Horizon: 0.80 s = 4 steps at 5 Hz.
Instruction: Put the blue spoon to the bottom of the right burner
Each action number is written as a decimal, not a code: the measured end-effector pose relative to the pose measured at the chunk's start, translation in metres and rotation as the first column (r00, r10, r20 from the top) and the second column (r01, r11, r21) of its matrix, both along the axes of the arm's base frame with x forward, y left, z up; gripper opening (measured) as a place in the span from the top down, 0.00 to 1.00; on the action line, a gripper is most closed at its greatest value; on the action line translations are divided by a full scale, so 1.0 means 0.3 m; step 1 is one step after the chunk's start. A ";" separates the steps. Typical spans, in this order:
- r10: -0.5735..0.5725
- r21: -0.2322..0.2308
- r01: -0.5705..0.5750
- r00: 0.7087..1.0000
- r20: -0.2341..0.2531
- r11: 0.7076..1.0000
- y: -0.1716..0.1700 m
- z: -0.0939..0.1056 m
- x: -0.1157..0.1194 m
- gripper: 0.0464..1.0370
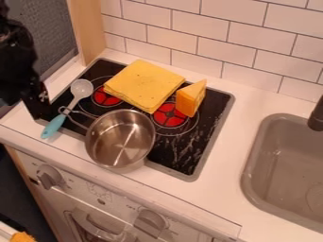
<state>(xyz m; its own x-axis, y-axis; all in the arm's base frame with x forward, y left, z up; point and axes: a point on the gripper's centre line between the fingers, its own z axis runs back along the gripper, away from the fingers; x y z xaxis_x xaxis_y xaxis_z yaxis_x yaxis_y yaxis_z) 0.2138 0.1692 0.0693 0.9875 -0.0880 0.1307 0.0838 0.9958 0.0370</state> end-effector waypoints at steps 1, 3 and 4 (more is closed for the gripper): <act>0.042 0.002 -0.042 0.999 -0.020 0.999 0.013 -0.058 0.000 0.04; 0.106 0.005 -0.106 0.990 -0.095 0.994 0.035 -0.166 -0.002 0.04; 0.130 0.017 -0.129 0.985 -0.114 0.992 0.028 -0.211 -0.002 0.04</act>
<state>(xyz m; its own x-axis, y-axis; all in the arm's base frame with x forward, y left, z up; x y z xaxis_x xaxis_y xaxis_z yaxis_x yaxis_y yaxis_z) 0.2133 0.1777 0.0061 0.9990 0.0408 0.0154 -0.0414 0.9982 0.0442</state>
